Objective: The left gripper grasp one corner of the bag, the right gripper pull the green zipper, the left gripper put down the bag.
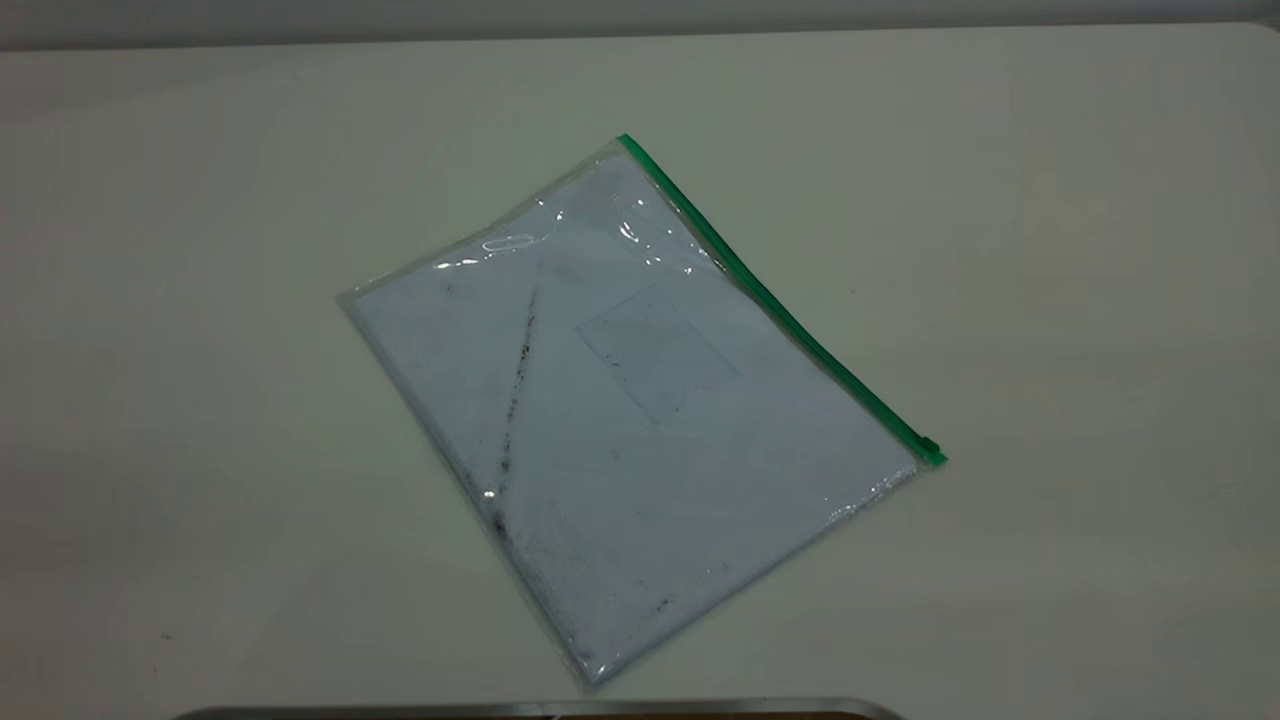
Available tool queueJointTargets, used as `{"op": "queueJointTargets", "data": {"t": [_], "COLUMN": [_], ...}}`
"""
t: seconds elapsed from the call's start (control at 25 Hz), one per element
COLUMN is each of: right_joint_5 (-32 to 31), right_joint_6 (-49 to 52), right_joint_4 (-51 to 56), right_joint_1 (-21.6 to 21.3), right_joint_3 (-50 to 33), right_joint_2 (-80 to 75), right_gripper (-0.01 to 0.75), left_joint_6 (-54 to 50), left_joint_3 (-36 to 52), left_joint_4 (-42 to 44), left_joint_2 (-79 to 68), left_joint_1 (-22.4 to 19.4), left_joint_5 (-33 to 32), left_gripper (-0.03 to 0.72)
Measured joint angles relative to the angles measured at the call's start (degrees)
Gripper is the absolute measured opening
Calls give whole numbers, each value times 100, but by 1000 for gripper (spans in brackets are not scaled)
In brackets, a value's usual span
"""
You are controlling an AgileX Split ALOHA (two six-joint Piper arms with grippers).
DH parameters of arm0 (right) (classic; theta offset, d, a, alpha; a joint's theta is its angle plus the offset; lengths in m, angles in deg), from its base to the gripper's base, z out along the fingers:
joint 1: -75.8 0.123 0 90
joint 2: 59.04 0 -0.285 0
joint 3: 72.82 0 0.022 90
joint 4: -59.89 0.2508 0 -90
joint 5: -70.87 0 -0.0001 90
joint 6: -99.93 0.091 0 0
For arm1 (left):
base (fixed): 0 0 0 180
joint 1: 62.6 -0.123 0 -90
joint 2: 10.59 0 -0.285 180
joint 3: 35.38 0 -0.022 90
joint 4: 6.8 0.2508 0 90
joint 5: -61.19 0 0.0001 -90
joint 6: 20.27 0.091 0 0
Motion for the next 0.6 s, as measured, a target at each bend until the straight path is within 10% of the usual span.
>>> {"op": "queueJointTargets", "data": {"t": [0.32,0.6], "right_joint_5": [0,0], "right_joint_6": [0,0], "right_joint_4": [3,3], "right_joint_1": [0,0], "right_joint_3": [0,0], "right_joint_2": [0,0], "right_gripper": [402,402], "left_joint_6": [12,12], "left_joint_3": [0,0], "left_joint_4": [-32,-38], "left_joint_2": [628,633], "left_joint_1": [-1994,-2335], "left_joint_5": [-24,-24], "left_gripper": [409,409]}}
